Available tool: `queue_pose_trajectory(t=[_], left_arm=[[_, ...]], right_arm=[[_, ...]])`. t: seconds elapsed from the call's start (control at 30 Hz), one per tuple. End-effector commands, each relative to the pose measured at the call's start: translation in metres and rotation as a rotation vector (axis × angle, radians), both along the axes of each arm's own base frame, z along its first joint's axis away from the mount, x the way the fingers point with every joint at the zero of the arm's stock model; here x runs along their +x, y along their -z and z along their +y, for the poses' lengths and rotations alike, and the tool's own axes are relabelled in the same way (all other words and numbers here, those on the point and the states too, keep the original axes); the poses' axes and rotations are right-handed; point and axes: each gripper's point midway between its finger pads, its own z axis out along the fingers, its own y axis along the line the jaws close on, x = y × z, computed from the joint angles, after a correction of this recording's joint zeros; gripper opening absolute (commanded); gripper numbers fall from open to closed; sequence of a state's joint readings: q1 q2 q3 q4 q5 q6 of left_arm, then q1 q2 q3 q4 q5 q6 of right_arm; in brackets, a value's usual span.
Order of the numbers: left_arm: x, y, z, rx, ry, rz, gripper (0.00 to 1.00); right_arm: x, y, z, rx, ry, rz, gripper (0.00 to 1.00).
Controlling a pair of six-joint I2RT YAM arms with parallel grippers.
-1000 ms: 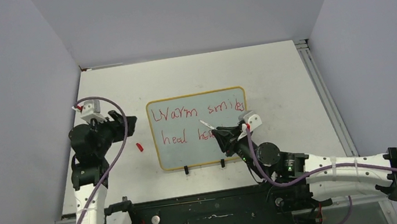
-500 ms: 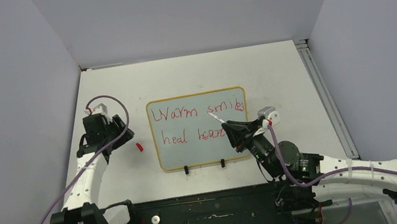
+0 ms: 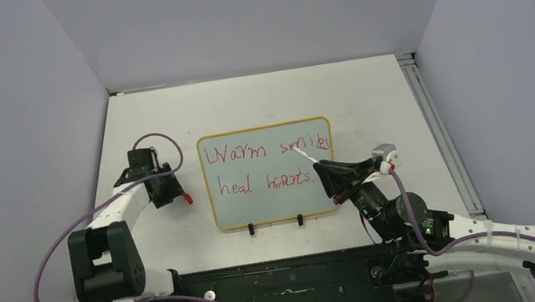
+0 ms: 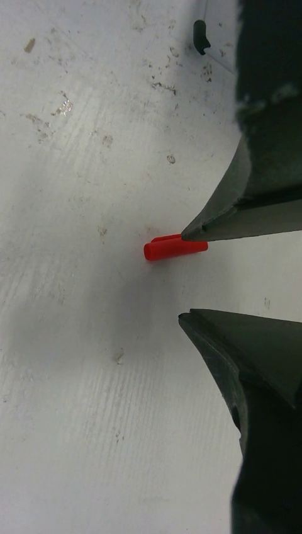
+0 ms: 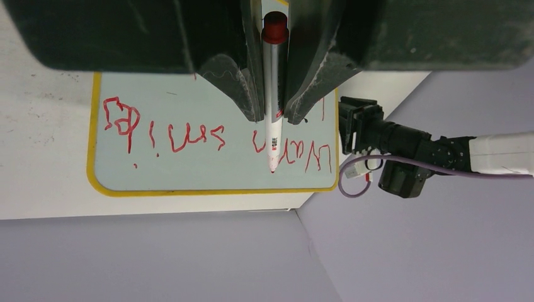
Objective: Write a sentence on the whiteboard
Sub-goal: Close the whiteboard marker at the center of the board.
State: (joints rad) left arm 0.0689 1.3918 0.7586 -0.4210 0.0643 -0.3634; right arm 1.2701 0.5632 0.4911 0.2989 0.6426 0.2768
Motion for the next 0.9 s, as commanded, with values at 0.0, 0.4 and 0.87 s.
queue_pose_trajectory(t=[0.0,0.4,0.87], left_arm=[[0.01,0.002,-0.001,0.061,0.04,0.033,0.41],[0.001,0.026,-0.014,0.108,0.112,0.155,0.37],[-0.004,0.019,0.001,0.192,0.072,0.17,0.24]], right_arm=[[0.0,-0.003,-0.006,0.021,0.006,0.002,0.07],[0.005,0.001,-0.01,-0.019,0.052,0.029,0.05],[0.003,0.004,0.0,-0.017,0.021,0.03,0.05]])
